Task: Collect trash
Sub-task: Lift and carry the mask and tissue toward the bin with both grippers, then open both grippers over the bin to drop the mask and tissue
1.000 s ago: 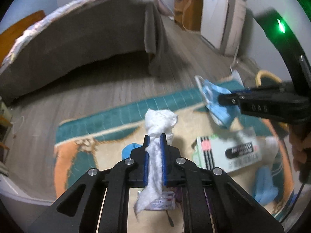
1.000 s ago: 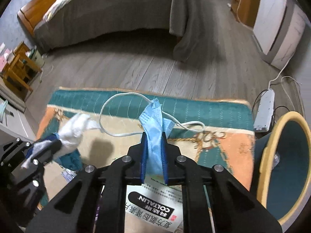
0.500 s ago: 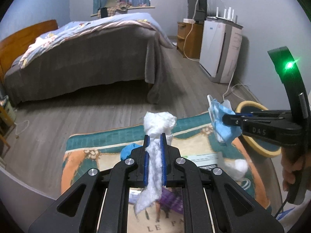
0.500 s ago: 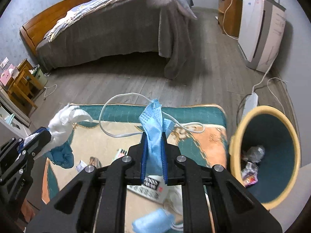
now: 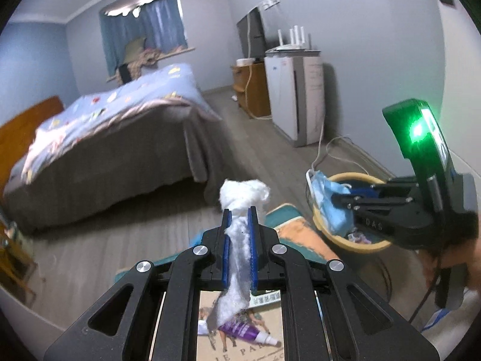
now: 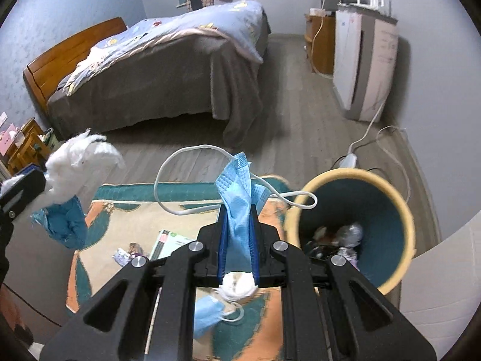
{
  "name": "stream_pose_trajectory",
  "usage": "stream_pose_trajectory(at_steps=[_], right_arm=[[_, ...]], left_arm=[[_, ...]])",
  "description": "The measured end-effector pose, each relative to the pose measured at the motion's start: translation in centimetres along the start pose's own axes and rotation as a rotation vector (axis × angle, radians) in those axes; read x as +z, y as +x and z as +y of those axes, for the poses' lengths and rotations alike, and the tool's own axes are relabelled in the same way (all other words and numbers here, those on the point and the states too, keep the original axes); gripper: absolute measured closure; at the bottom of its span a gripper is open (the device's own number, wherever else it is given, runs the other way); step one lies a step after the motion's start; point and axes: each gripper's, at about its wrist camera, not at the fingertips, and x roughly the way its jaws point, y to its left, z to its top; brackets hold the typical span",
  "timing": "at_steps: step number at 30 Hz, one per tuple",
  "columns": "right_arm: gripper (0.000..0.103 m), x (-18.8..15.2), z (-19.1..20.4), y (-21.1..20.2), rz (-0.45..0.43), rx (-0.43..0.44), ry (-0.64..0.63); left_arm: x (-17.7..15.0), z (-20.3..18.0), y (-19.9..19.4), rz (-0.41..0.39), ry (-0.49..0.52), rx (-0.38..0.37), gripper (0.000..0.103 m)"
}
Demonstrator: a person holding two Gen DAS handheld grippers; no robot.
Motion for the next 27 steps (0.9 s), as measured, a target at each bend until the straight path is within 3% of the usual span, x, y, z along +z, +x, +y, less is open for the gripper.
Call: stream_pose_trajectory(at_steps=[5, 11, 18, 22, 27], right_arm=[[0.091, 0.2, -1.7, -0.4, -0.015, -0.066, -0.015], [0.091, 0.1, -3.5, 0.7, -0.001, -0.092, 0.000], [0.091, 0.0, -4.8, 2.1, 0.030, -0.100, 0.005], [0.091, 0.1, -5.6, 2.4, 0.029, -0.090, 0.032], [0.091, -0.1, -6.5, 2.8, 0.041, -0.091, 0.035]], left_arm=[[-1.3, -0.5, 2.1, 0.022, -0.097, -0.050, 0.092], [-0.9, -2.7, 4.3, 0.039, -0.023, -0.077, 0.092], [-2.4, -1.2, 7.6, 0.112, -0.065, -0.101, 0.092], [-2.1, 0.0, 7.5, 0.083, -0.122, -0.154, 0.092], [-2.0, -1.0, 7.8, 0.081, -0.104, -0.156, 0.092]])
